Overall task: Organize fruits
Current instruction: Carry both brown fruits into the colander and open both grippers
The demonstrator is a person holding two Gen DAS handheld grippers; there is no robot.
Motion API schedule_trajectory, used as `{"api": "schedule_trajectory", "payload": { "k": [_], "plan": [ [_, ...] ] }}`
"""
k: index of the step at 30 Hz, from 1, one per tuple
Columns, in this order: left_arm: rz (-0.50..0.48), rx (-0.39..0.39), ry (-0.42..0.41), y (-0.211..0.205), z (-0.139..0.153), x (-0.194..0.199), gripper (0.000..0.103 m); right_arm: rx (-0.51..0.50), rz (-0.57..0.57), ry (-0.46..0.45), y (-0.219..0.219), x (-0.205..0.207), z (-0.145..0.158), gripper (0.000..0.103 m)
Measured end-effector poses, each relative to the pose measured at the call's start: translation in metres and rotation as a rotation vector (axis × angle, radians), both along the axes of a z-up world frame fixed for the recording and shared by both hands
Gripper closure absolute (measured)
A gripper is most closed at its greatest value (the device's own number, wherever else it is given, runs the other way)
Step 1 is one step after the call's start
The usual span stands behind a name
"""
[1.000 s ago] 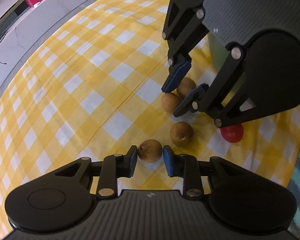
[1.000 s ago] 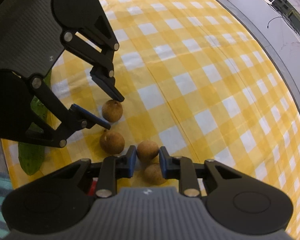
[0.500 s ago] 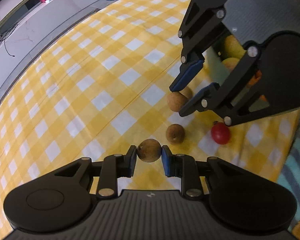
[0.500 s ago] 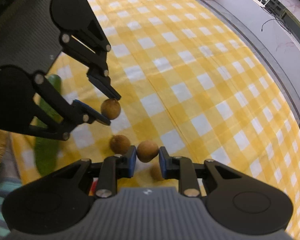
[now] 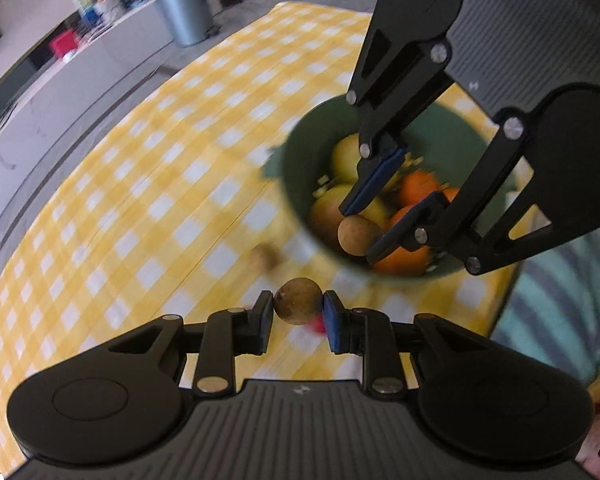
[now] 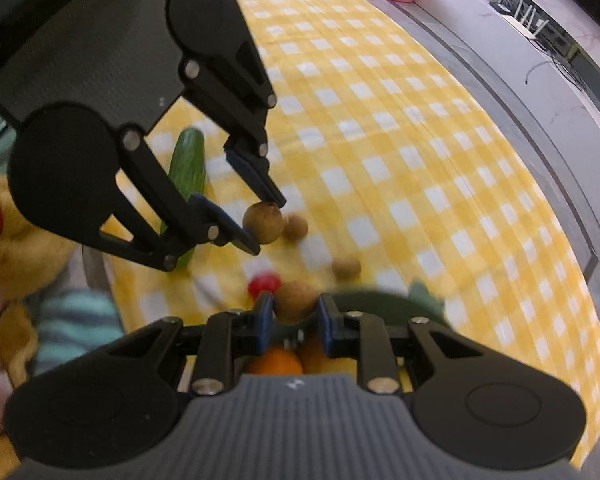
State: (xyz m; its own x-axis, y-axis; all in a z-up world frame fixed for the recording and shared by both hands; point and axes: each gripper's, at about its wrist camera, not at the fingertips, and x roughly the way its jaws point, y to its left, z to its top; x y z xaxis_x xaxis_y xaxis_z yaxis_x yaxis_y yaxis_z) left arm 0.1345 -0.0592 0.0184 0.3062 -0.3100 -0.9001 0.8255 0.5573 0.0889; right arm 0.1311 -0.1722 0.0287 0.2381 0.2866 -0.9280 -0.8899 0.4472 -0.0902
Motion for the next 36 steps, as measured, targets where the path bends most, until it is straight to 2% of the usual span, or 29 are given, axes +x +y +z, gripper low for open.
{"api": "schedule_trajectory", "payload": {
  "k": [9, 15, 24, 36],
  "plan": [
    [-0.083, -0.014, 0.015, -0.068, -0.012, -0.019, 0.074, -0.095, -0.054, -0.001, -0.062, -0.024, -0.005, 0.083],
    [-0.075, -0.02, 0.069, -0.096, -0.032, -0.01, 0.074, -0.153, -0.1, 0.004, -0.094, -0.021, -0.024, 0.083],
    [-0.07, -0.036, 0.091, -0.116, -0.052, -0.005, 0.074, -0.184, -0.162, -0.019, -0.124, -0.008, -0.051, 0.083],
    [-0.039, -0.025, 0.119, -0.126, -0.069, 0.005, 0.073, -0.179, -0.134, -0.011, -0.124, -0.008, -0.072, 0.082]
  ]
}}
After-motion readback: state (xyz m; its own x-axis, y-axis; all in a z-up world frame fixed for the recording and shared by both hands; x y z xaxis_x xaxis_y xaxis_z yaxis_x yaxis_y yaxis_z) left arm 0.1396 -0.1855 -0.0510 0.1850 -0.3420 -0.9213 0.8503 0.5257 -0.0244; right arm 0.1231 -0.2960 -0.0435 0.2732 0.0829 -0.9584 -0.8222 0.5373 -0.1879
